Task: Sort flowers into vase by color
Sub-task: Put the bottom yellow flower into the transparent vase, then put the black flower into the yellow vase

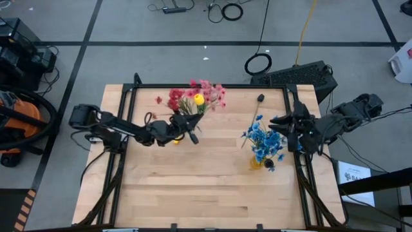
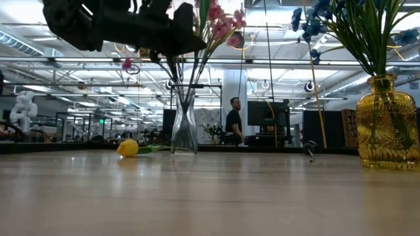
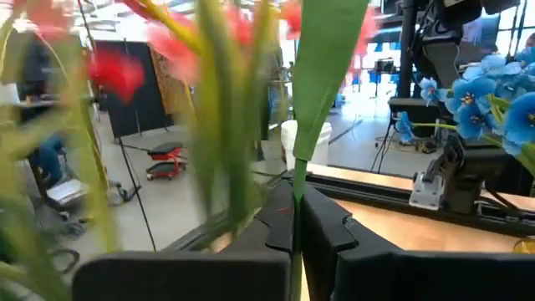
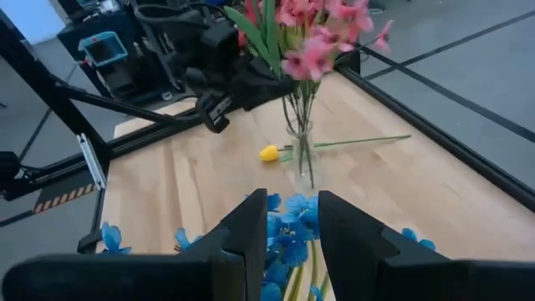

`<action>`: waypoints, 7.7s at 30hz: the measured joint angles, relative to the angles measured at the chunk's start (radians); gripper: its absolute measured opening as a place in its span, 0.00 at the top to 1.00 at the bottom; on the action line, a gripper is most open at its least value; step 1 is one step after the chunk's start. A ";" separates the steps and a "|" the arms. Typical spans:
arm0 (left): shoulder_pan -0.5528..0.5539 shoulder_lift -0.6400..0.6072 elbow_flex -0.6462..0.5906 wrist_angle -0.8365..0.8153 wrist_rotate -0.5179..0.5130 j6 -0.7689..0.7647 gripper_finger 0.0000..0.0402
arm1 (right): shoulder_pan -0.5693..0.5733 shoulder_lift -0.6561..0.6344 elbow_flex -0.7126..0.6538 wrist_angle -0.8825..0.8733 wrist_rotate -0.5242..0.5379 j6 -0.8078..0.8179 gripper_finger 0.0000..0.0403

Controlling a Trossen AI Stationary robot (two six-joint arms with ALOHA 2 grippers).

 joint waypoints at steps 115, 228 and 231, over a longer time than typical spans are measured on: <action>-0.219 0.011 0.039 -1.038 0.324 -0.648 0.82 | -1.223 0.622 0.282 -0.164 -0.578 0.066 0.80; -0.223 -0.254 -0.232 -0.784 0.277 -0.631 0.82 | -1.102 -0.156 0.452 -0.048 -0.646 -0.298 1.00; -0.223 -0.254 -0.232 -0.785 0.274 -0.631 0.82 | -1.104 -0.155 0.465 -0.166 -0.687 -0.280 1.00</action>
